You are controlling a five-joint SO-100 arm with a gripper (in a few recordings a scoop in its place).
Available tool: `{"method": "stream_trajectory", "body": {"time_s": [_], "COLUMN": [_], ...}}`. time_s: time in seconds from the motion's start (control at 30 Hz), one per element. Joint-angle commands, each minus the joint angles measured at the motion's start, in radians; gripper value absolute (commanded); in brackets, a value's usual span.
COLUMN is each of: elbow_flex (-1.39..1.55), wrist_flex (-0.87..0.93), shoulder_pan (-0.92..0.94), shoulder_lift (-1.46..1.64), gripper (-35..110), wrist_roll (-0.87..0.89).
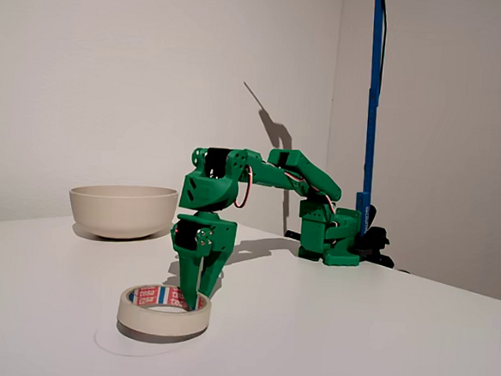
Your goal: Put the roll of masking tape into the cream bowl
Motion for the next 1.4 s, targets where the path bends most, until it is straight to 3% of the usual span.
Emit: {"method": "stream_trajectory", "body": {"time_s": [0.0, 0.77, 1.03, 1.37], "elbow_flex": [-0.066, -0.066, -0.066, -0.064], "wrist_flex": [0.012, 0.225, 0.293, 0.319], "shoulder_pan": [-0.011, 0.071, 0.244, 0.591], "shoulder_lift": [0.259, 0.819, 0.980, 1.092], "gripper": [-8, -8, -8, -8], "wrist_roll": [0.032, 0.107, 0.092, 0.049]}}
